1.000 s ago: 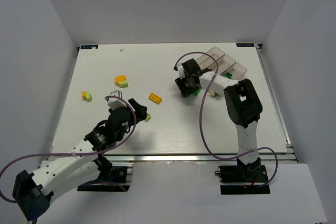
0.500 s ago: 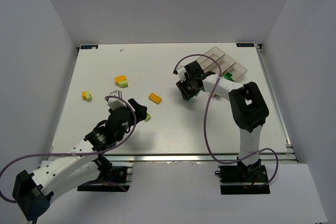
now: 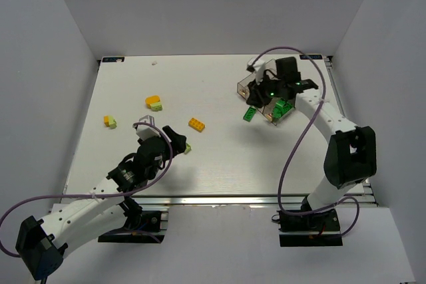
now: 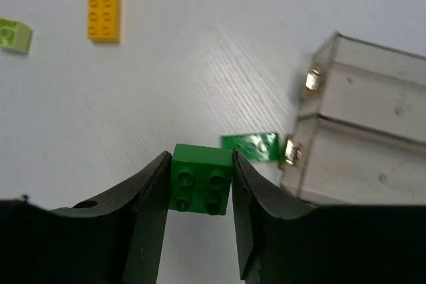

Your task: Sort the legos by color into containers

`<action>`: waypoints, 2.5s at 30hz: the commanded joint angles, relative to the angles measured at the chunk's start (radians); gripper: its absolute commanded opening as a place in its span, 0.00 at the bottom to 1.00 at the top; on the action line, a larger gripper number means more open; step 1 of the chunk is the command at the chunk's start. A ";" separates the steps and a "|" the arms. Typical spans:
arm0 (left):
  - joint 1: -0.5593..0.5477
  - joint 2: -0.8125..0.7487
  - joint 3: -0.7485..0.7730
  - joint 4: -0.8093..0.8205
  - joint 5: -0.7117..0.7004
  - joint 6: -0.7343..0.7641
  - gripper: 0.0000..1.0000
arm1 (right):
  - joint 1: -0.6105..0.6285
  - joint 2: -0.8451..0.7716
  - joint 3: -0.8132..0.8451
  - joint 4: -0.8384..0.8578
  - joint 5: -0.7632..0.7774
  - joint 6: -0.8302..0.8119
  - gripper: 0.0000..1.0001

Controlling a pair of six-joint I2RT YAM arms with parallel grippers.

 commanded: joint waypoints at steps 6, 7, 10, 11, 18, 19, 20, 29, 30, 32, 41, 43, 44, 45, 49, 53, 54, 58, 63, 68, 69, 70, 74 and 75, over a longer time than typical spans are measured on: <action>0.005 -0.007 -0.014 0.035 0.010 -0.005 0.86 | -0.276 0.051 0.036 -0.002 -0.022 0.096 0.00; 0.005 -0.004 -0.014 0.037 0.011 -0.005 0.86 | -0.295 0.060 0.039 -0.002 -0.016 0.110 0.00; 0.005 -0.004 -0.014 0.035 0.013 -0.005 0.86 | -0.339 0.103 0.060 -0.002 -0.013 0.160 0.00; 0.005 -0.004 -0.014 0.035 0.013 -0.007 0.86 | -0.382 0.124 0.065 -0.002 -0.014 0.166 0.00; 0.004 -0.011 -0.014 0.028 0.011 -0.013 0.86 | -0.431 0.241 0.157 -0.005 0.003 0.200 0.17; 0.005 -0.011 -0.014 0.025 0.011 -0.013 0.86 | -0.433 0.258 0.174 -0.004 0.009 0.199 0.21; 0.005 -0.011 -0.014 0.025 0.011 -0.013 0.86 | -0.436 0.265 0.181 0.001 0.013 0.194 0.26; 0.005 -0.010 -0.014 0.020 0.008 -0.017 0.86 | -0.436 0.285 0.232 -0.021 -0.022 0.118 0.58; 0.005 -0.011 -0.014 0.020 0.008 -0.017 0.86 | -0.436 0.282 0.235 -0.033 -0.034 0.104 0.62; 0.005 -0.008 -0.011 0.023 0.008 -0.017 0.86 | -0.437 0.272 0.241 -0.057 -0.085 0.069 0.65; 0.005 0.019 0.000 0.032 0.014 -0.011 0.86 | -0.398 0.183 0.263 -0.538 -0.551 -0.766 0.72; 0.005 0.026 0.003 0.029 0.016 -0.011 0.86 | -0.373 0.164 0.231 -0.684 -0.533 -1.232 0.76; 0.005 0.029 0.004 0.029 0.016 -0.010 0.86 | -0.365 0.158 0.217 -0.797 -0.515 -1.369 0.80; 0.004 0.030 0.004 0.031 0.017 -0.010 0.86 | -0.359 0.154 0.202 -0.833 -0.495 -1.481 0.81; 0.005 0.032 0.009 0.029 0.017 -0.010 0.86 | -0.320 0.138 0.157 -0.844 -0.421 -1.769 0.89; 0.005 0.030 0.012 0.022 0.011 -0.011 0.86 | -0.267 0.163 0.195 -0.814 -0.337 -1.823 0.89; 0.005 0.032 0.013 0.022 0.011 -0.011 0.86 | -0.255 0.175 0.201 -0.806 -0.314 -1.837 0.89; 0.005 0.035 0.018 0.019 0.010 -0.010 0.86 | -0.166 0.201 0.218 -0.755 -0.144 -1.874 0.89; 0.005 0.032 0.023 0.006 0.004 -0.008 0.86 | -0.092 0.294 0.327 -0.794 0.007 -1.910 0.84; 0.005 0.006 0.010 -0.006 -0.007 -0.016 0.86 | -0.045 0.341 0.365 -0.766 0.085 -1.909 0.80; 0.004 0.003 0.009 -0.008 -0.009 -0.017 0.86 | -0.030 0.351 0.369 -0.760 0.111 -1.907 0.80; 0.004 -0.002 0.006 -0.008 -0.010 -0.017 0.86 | -0.020 0.356 0.369 -0.754 0.125 -1.906 0.79; 0.005 -0.004 0.003 -0.009 -0.013 -0.017 0.87 | 0.010 0.385 0.367 -0.700 0.174 -1.880 0.78; 0.005 0.001 0.006 -0.009 -0.012 -0.016 0.87 | 0.021 0.390 0.369 -0.690 0.184 -1.872 0.78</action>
